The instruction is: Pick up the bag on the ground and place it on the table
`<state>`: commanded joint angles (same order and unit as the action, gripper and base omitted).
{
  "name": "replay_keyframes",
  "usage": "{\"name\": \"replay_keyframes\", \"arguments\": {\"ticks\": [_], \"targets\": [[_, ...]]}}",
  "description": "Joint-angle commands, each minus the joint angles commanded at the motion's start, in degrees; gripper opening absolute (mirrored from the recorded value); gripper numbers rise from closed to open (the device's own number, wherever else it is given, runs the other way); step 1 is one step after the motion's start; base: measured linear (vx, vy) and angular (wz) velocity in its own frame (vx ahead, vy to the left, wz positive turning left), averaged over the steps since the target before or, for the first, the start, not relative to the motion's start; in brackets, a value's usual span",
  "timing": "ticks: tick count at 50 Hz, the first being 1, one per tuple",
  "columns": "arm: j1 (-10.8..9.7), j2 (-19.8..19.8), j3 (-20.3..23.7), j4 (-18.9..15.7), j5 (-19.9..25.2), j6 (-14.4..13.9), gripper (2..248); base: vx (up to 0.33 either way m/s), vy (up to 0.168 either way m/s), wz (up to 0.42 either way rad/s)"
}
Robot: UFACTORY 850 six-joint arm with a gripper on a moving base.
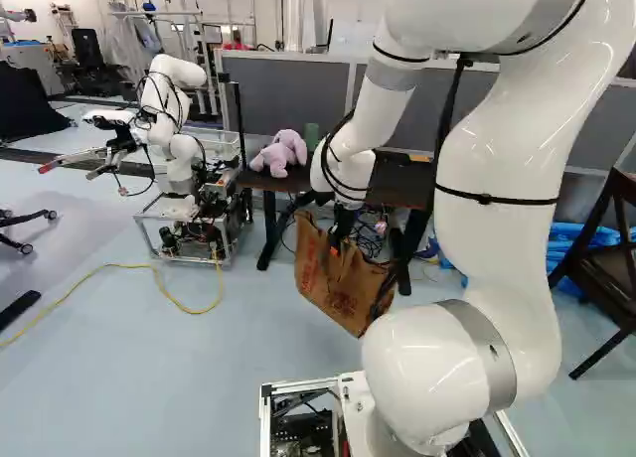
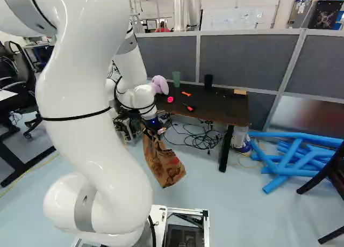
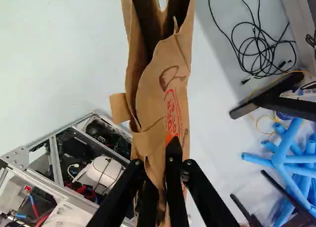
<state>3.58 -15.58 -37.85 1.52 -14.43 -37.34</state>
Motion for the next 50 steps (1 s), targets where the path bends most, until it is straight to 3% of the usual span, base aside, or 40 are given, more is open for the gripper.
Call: {"name": "replay_keyframes", "arguments": {"ticks": [50], "targets": [[-0.78, 8.82, -1.59, 0.0, -12.51, 0.0, 21, 0.0, 0.0, 0.0]]}}
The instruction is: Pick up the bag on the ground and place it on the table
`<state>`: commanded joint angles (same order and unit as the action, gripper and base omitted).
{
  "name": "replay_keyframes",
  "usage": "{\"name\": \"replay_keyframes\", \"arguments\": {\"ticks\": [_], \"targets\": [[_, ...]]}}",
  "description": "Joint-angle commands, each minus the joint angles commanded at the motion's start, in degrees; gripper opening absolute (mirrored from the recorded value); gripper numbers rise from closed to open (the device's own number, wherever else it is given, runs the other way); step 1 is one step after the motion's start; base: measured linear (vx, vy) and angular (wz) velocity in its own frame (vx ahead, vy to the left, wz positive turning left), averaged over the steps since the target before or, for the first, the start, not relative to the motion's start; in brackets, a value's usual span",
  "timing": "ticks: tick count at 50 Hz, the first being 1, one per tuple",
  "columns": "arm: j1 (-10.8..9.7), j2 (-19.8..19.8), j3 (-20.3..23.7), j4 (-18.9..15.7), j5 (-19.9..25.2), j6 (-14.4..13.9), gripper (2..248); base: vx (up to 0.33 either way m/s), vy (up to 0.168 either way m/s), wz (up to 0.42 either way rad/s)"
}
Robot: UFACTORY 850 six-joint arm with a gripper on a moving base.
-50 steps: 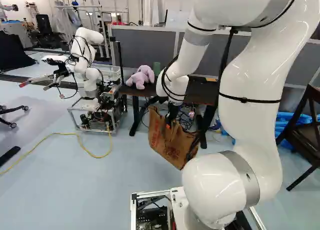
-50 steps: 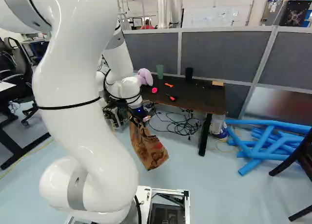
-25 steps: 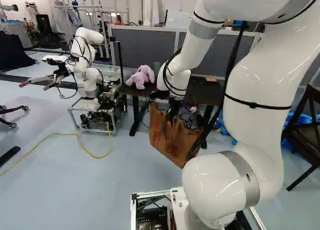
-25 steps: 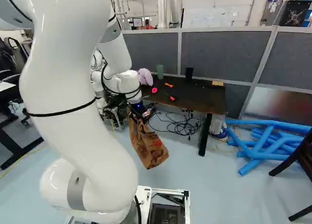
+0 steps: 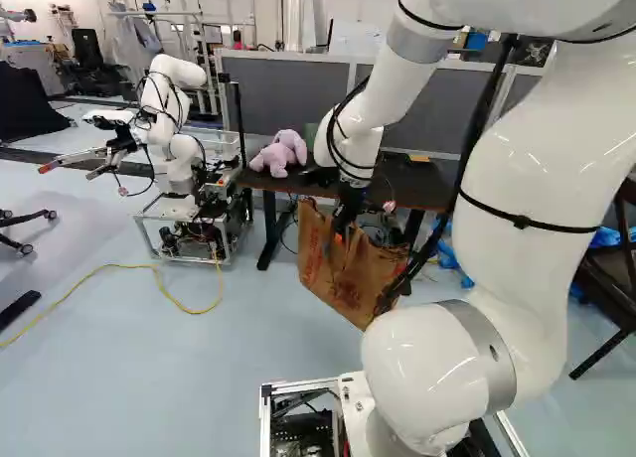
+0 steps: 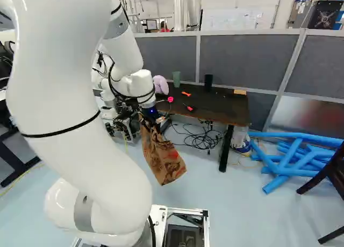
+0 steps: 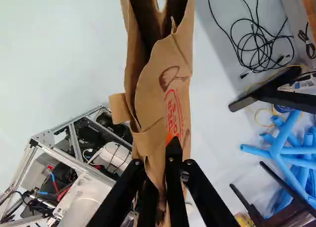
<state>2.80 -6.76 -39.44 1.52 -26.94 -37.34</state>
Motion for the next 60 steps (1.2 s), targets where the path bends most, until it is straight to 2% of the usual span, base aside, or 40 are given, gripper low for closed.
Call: {"name": "replay_keyframes", "arguments": {"ticks": [24, 50, 60], "targets": [[-0.96, 3.75, -1.35, 0.27, -5.11, 0.0, 21, 0.0, 0.0, 0.0], [-1.22, 7.48, -3.08, 4.11, -9.4, 0.0, 21, 0.0, 0.0, 0.0], [-1.24, 9.26, -3.35, 4.54, -9.83, 0.0, 21, 0.0, 0.0, 0.0]]}}
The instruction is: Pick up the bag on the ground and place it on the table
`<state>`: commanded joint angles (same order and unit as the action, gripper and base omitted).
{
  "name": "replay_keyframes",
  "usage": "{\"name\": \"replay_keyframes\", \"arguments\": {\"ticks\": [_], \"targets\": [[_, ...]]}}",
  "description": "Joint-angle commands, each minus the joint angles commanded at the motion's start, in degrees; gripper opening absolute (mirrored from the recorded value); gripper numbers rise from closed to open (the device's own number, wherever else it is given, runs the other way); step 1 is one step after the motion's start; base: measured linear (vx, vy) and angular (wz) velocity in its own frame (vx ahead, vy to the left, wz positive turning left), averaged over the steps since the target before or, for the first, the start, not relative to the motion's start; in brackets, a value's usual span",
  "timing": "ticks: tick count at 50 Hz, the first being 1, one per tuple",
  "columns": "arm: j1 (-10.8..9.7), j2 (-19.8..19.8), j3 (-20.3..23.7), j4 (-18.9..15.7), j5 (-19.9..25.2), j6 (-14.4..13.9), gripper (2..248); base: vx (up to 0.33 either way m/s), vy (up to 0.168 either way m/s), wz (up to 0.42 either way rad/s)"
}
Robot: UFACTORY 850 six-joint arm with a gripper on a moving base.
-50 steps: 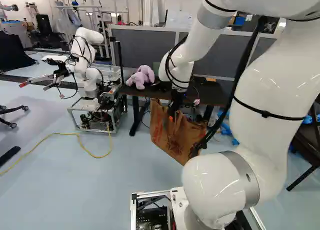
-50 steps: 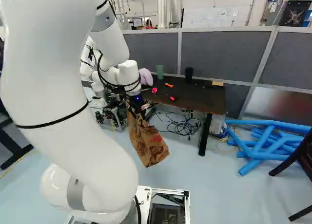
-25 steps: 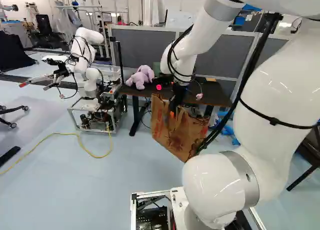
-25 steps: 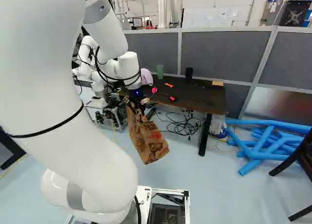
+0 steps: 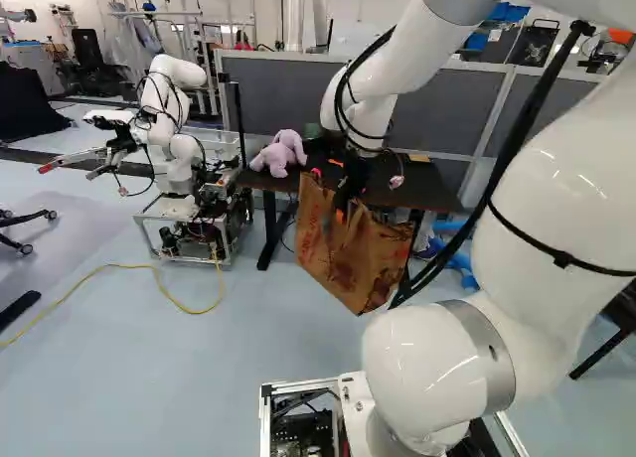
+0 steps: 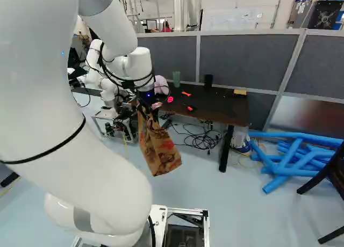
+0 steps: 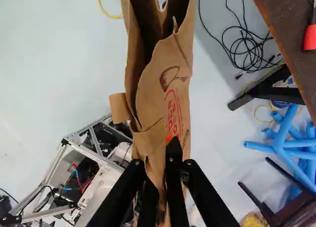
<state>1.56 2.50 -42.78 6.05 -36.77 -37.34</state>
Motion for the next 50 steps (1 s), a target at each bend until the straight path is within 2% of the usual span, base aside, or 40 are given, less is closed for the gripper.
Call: {"name": "replay_keyframes", "arguments": {"ticks": [24, 50], "targets": [[-0.08, 4.55, -0.3, -0.39, -2.0, 0.0, 21, 0.0, 0.0, 0.0], [-1.37, 7.61, -2.4, -0.5, -8.28, 0.0, 21, 0.0, 0.0, 0.0]]}}
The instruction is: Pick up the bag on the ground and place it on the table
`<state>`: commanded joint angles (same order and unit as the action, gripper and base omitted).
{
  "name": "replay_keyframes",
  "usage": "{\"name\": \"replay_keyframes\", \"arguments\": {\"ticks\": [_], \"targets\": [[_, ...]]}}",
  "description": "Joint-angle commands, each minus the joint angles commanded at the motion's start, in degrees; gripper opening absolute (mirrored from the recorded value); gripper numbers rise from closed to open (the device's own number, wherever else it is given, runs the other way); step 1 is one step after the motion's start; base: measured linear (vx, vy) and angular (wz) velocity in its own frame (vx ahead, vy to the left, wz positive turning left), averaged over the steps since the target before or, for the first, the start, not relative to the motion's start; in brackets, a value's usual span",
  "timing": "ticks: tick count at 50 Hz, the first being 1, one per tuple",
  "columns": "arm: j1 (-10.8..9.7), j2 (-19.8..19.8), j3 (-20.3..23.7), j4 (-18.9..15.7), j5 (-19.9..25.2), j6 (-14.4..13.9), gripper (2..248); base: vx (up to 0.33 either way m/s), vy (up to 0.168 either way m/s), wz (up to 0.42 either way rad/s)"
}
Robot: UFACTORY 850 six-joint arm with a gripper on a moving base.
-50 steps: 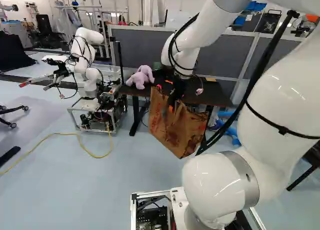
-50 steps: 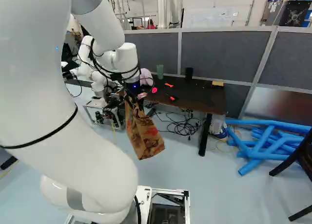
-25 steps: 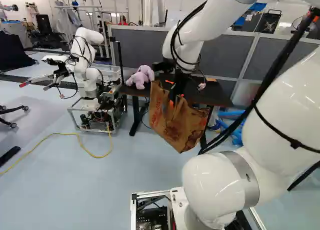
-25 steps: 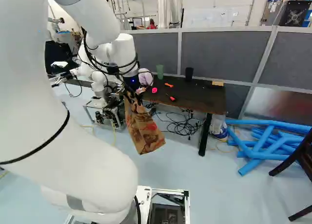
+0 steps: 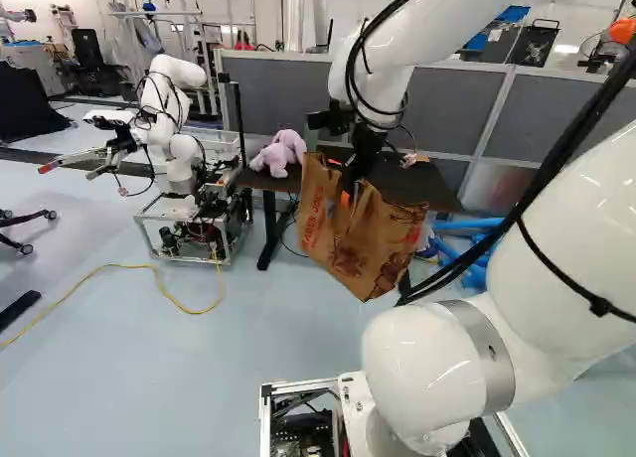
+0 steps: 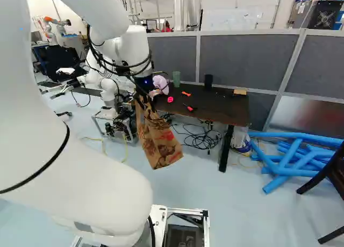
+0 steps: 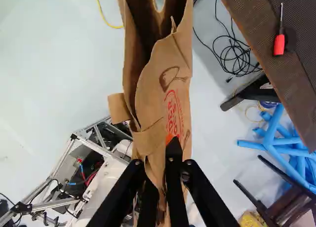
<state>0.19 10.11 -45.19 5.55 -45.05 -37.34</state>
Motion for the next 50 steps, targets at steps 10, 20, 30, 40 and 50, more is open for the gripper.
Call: {"name": "replay_keyframes", "arguments": {"ticks": [10, 20, 30, 40, 50], "targets": [[-0.65, 0.74, -1.21, 0.0, -2.43, 0.0, 21, 0.0, 0.0, 0.0], [-1.29, 1.31, -2.58, 0.0, -4.82, 0.0, 21, 0.0, 0.0, 0.0], [-1.91, 1.74, -4.07, 0.0, -7.2, 0.0, 21, 0.0, 0.0, 0.0], [-2.4, 2.09, -5.63, 0.0, -9.34, 0.0, 21, 0.0, 0.0, 0.0], [-2.48, 2.93, -6.75, 0.0, -9.98, 0.0, 21, 0.0, 0.0, 0.0]]}}
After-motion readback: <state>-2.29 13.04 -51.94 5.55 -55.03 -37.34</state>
